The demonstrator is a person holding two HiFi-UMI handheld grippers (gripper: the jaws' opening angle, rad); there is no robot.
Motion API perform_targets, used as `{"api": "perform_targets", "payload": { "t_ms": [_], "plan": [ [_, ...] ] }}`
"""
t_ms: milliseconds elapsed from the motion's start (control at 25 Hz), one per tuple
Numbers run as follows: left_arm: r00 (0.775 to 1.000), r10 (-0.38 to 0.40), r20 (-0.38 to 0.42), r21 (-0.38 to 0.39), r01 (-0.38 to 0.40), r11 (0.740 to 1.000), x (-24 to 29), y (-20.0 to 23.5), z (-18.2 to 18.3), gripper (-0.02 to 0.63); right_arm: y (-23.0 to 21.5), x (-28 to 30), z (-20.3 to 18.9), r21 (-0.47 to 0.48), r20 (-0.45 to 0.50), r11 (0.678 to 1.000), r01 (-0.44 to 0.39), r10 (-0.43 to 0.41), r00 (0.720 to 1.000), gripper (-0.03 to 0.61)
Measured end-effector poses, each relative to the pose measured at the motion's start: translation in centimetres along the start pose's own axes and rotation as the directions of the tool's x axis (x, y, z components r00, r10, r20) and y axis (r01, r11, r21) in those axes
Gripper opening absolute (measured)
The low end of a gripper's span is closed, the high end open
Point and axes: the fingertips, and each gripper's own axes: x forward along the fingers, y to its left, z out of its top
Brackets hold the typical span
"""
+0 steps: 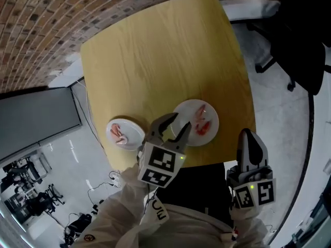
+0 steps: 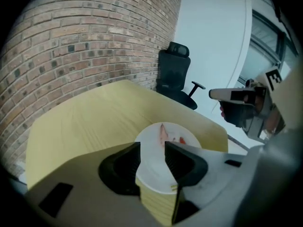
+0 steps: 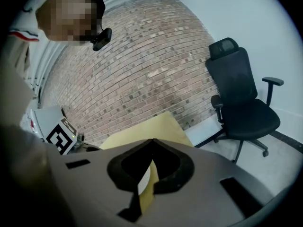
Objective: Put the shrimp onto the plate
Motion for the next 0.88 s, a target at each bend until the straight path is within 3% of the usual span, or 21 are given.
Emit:
{"api": "perform_targets", "payload": {
  "t_ms": [320, 520, 880],
  "plan": [
    [0.988, 0.154, -0.002, -0.142, -0.152, 0.978, -5.0, 6.1, -4.8, 0.153, 7.1, 3.8, -1.7, -0.049, -0.085, 0.985, -0.164, 0.16, 0.983, 0.025],
    [0.972, 0.235, -0.014, -0.187, -0.233, 0.954, -7.6, 8.8, -7.7, 0.153, 10.4, 5.2, -3.1, -0.063, -0.123, 0.972, -0.225, 0.216, 0.969, 0.025],
    [0.925, 0.378, -0.035, -0.318, -0.369, 0.873, -11.6, 13.6, -12.5, 0.153, 15.3, 6.7, -5.2, -0.09, -0.181, 0.947, -0.309, 0.29, 0.94, 0.025]
  ]
}}
